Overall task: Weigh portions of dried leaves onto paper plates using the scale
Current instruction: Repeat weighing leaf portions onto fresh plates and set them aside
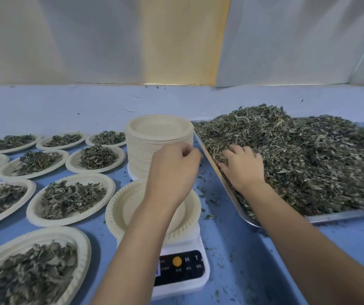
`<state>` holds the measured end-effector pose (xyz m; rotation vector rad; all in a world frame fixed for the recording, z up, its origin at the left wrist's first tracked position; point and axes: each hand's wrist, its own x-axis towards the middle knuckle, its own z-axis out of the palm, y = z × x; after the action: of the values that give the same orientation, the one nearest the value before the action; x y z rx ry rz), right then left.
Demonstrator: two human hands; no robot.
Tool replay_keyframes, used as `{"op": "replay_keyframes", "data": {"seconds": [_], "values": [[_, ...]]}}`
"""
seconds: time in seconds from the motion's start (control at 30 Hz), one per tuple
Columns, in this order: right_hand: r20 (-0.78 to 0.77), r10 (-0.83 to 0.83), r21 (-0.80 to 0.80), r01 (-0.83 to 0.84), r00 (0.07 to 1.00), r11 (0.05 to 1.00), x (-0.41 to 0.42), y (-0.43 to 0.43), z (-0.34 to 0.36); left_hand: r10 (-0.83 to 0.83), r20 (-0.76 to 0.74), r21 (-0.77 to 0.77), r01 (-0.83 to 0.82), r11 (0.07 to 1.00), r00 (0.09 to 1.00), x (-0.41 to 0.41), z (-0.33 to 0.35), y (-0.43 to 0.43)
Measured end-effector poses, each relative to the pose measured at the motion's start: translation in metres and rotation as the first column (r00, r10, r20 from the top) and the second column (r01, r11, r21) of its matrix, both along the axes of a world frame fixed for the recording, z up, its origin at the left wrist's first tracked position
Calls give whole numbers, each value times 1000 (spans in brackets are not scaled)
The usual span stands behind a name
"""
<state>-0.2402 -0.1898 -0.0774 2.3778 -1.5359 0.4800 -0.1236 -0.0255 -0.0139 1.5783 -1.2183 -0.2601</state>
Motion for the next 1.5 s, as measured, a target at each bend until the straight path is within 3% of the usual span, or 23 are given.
{"op": "replay_keyframes", "data": {"seconds": [0.07,0.17,0.43,0.57,0.67,0.83,1.0,1.1,1.4,1.5], "values": [[-72,-82,101,89,994,991,2,4,-2,-2,13,9,1,1000,1000,-1,-2,-1],[-45,-82,271,91,996,958,3,8,-1,-12,36,29,11,1000,999,-3,-5,-2],[-16,-48,235,51,999,971,2,12,2,-33,5,88,32,996,999,-13,-11,-9],[115,-66,219,40,991,975,-2,8,1,-18,-130,88,29,996,991,-23,-10,-18],[322,-80,229,4,943,973,-9,2,3,-63,-356,113,110,988,932,-30,-12,-37],[704,-148,257,-55,695,965,-18,-3,10,-6,-771,141,179,974,637,-43,-21,-79],[928,-238,293,-166,286,942,-28,-5,15,7,-911,119,247,962,411,-63,-35,-110],[962,-261,274,-260,81,926,-27,-2,17,6,-949,80,224,971,314,-72,-37,-115],[898,-352,192,-483,-265,854,-23,19,34,-92,-989,-80,108,991,113,-72,-29,-107],[863,-372,134,-554,-343,822,-21,27,48,-144,-984,-134,102,986,104,-66,-23,-101]]}}
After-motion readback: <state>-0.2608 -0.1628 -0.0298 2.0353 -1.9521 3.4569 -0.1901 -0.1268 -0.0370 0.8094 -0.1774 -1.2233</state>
